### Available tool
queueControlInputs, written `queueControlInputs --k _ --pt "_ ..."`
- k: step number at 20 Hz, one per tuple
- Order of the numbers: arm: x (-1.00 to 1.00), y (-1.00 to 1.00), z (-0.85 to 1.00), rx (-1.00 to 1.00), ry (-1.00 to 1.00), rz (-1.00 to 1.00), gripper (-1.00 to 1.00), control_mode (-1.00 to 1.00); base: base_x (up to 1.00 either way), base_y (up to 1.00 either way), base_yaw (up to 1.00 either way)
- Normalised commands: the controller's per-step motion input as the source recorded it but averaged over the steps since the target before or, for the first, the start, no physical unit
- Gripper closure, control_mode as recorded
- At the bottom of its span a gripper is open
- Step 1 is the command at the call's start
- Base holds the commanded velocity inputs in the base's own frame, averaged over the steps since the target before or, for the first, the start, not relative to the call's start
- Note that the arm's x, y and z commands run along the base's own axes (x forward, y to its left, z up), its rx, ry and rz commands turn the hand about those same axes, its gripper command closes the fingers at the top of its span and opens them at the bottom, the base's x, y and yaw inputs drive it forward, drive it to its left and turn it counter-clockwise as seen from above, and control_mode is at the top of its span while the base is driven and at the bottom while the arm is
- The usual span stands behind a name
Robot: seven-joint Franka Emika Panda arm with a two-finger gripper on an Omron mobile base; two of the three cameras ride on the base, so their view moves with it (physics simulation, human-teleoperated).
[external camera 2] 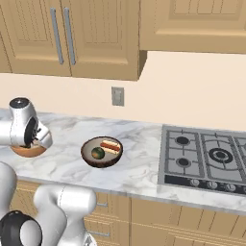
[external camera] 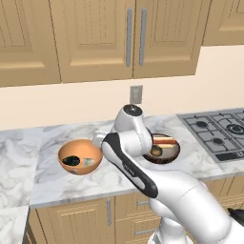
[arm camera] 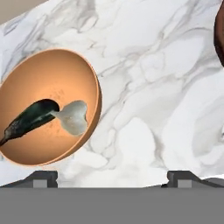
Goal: Place the bowl containing the garlic and eggplant in the microwave. Close the microwave door and press the start button to microwave the meal.
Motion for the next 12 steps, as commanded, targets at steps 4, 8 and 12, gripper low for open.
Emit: queueControlInputs --k 4,8,12 --pt "0.31 0.0 -0.49 0.07 0.03 0.0 -1.0 -1.0 0.0 0.0 0.0" --pt "0.31 0.05 -0.51 0.02 0.05 0.0 -1.0 -1.0 0.0 0.0 0.0" --pt "0.26 0.09 -0.32 0.0 0.06 0.0 -1.0 -1.0 0.0 0.0 0.0"
